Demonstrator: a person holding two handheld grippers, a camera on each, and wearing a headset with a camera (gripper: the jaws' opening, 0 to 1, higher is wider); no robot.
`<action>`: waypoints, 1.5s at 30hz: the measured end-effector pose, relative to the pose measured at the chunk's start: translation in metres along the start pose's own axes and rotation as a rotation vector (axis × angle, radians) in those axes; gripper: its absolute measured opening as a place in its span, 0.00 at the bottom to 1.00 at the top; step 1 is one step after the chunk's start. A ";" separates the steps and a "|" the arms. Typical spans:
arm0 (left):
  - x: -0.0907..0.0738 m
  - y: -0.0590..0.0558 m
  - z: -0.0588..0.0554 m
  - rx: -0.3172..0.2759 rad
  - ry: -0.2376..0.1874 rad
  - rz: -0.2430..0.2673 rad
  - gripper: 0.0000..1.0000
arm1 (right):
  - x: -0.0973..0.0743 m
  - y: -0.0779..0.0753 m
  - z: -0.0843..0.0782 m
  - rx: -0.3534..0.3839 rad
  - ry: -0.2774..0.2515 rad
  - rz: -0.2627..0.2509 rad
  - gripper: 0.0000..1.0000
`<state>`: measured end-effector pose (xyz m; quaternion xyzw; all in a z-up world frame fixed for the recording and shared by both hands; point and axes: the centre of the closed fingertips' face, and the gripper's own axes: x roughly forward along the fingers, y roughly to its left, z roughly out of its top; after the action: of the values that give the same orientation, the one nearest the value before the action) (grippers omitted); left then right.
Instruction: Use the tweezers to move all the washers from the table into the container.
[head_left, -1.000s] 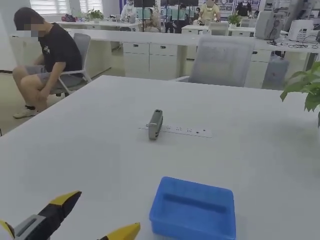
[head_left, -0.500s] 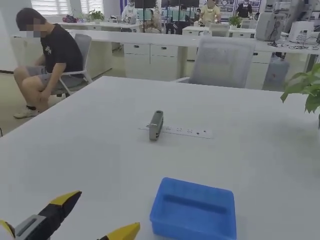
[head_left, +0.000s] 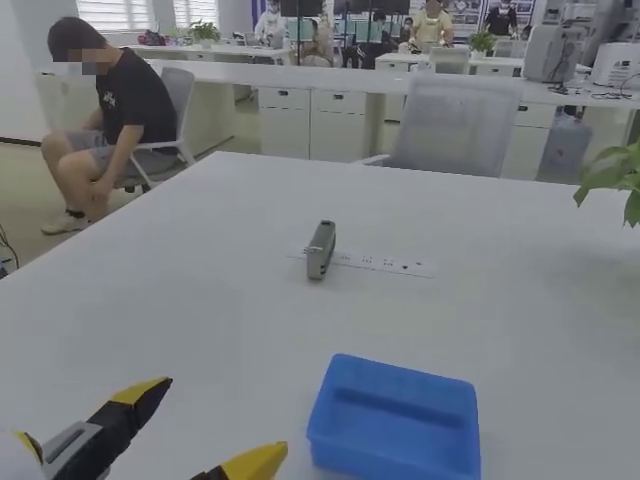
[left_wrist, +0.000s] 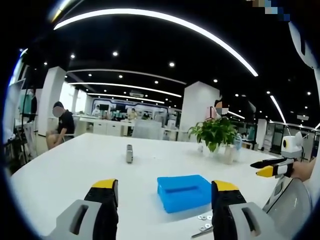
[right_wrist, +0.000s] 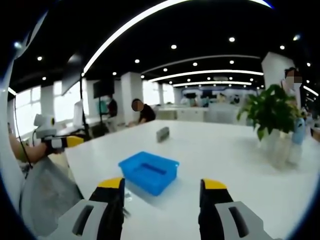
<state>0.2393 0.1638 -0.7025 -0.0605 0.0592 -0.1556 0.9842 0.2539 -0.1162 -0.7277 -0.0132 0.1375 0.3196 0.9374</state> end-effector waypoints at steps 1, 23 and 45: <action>0.000 0.000 0.000 -0.002 0.002 0.000 0.77 | 0.000 0.001 0.000 0.000 0.002 0.002 0.58; 0.017 -0.072 -0.112 0.221 0.668 -0.550 0.18 | 0.001 0.011 -0.047 -0.158 0.298 0.047 0.21; 0.024 -0.074 -0.171 0.611 0.898 -0.752 0.02 | -0.001 0.007 -0.048 -0.150 0.303 0.030 0.14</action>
<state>0.2166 0.0687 -0.8632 0.2759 0.3916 -0.5087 0.7154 0.2371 -0.1169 -0.7734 -0.1293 0.2533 0.3374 0.8974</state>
